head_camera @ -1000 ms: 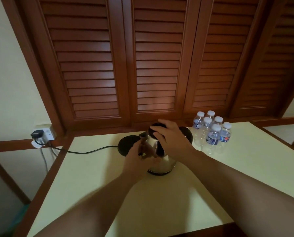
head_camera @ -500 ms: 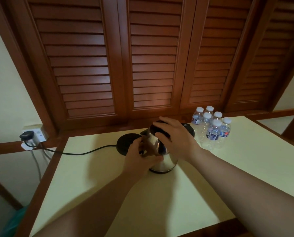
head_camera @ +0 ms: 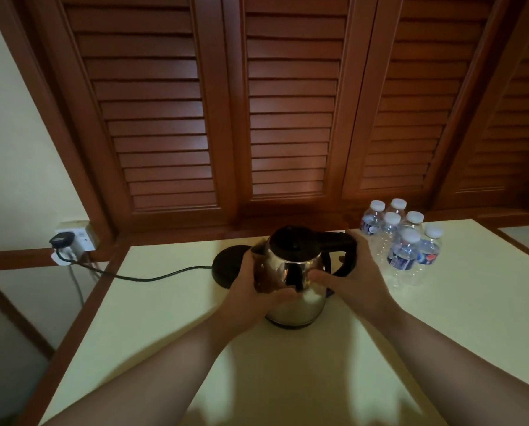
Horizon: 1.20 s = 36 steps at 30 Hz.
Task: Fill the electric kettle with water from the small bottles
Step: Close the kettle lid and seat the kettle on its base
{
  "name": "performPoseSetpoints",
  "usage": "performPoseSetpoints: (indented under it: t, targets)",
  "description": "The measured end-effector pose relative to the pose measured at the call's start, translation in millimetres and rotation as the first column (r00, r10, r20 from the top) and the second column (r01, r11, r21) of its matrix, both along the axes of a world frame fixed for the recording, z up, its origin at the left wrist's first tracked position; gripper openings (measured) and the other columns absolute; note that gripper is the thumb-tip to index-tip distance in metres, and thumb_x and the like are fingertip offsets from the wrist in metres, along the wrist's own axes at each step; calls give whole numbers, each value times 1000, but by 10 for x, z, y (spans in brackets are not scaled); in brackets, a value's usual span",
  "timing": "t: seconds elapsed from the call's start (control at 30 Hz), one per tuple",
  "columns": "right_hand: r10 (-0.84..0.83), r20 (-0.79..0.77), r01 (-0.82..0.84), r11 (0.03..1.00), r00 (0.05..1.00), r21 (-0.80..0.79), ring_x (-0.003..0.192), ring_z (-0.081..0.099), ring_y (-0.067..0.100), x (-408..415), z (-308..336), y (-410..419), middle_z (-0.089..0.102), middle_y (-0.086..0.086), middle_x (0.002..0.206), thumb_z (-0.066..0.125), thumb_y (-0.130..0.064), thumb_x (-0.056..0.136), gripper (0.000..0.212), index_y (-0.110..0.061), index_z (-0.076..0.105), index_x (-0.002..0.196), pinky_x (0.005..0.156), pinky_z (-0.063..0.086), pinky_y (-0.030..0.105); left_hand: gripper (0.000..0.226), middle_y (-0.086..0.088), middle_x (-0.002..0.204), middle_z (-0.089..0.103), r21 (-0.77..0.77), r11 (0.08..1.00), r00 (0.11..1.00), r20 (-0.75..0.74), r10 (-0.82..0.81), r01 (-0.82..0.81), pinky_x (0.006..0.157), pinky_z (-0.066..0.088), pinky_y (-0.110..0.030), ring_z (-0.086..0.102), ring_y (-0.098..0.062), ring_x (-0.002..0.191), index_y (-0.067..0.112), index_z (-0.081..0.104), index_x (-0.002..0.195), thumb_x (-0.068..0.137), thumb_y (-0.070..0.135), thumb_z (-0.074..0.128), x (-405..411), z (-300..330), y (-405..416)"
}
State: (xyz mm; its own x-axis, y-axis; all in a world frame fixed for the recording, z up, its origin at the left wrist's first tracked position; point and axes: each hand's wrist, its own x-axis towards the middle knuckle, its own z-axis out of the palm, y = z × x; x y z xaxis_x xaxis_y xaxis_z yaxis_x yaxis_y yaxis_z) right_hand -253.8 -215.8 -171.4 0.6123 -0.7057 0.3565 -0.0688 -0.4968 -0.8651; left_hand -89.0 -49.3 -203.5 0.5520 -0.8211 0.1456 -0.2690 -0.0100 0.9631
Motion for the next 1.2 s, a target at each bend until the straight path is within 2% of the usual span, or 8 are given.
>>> performPoseSetpoints:
  t: [0.07,0.17,0.27,0.37,0.47,0.67,0.87,1.2]
  targets:
    - [24,1,-24,1000,1000,-7,115,60,1,57,-19,-50,60,-28,120,98,-53,56,93,-38,48,133,100,53,48,83,21,124,67,-29,999,1000,18,23,-23,101,53,-28,62,-4,123,40,40,140,78,16,90,9,7,-12]
    - [33,-45,-34,999,998,-19,122,56,9,198,13,-145,55,-13,137,89,-72,50,124,-27,34,152,101,51,37,83,6,118,70,-65,993,995,27,97,-96,101,55,-45,67,-18,117,41,44,135,68,33,92,81,70,-26]
    - [50,-14,-51,998,999,-41,125,55,13,392,169,-208,55,-6,138,85,-78,46,130,-26,33,154,104,49,33,87,5,117,70,-92,986,985,84,149,-141,101,53,-56,67,-20,114,39,42,140,68,36,90,220,243,-30]
    - [92,42,-90,995,995,-48,128,54,11,635,328,-196,55,-10,136,88,-73,50,109,-36,39,140,108,49,38,87,10,129,67,-126,983,988,64,142,-133,104,53,-51,62,-14,125,39,40,143,71,29,89,404,448,1]
    - [96,92,-91,994,991,-54,126,55,10,901,419,-157,58,-13,131,89,-64,53,95,-41,43,132,107,50,43,85,15,129,65,-138,981,988,57,142,-133,101,50,-33,59,-11,127,36,43,143,71,31,88,630,585,54]
    - [117,39,-118,993,992,25,131,52,16,1334,390,-126,51,-3,142,86,-81,42,127,-29,38,148,110,47,47,84,14,127,63,-112,984,989,49,143,-137,91,50,-22,60,-9,119,33,42,145,74,33,88,998,630,116]
    - [125,11,-125,991,992,56,131,47,15,1447,246,-87,43,-1,147,84,-73,43,130,-25,33,153,109,43,35,88,5,134,63,-115,980,986,14,165,-162,96,49,-25,58,-14,126,28,45,144,69,32,91,1154,456,119]
    - [144,8,-144,988,990,59,130,48,14,1541,162,-42,42,-1,147,87,-68,47,127,-25,32,153,107,44,34,88,-1,136,66,-128,981,990,-35,140,-143,98,52,-27,62,-17,129,23,48,144,67,22,91,1305,401,211]
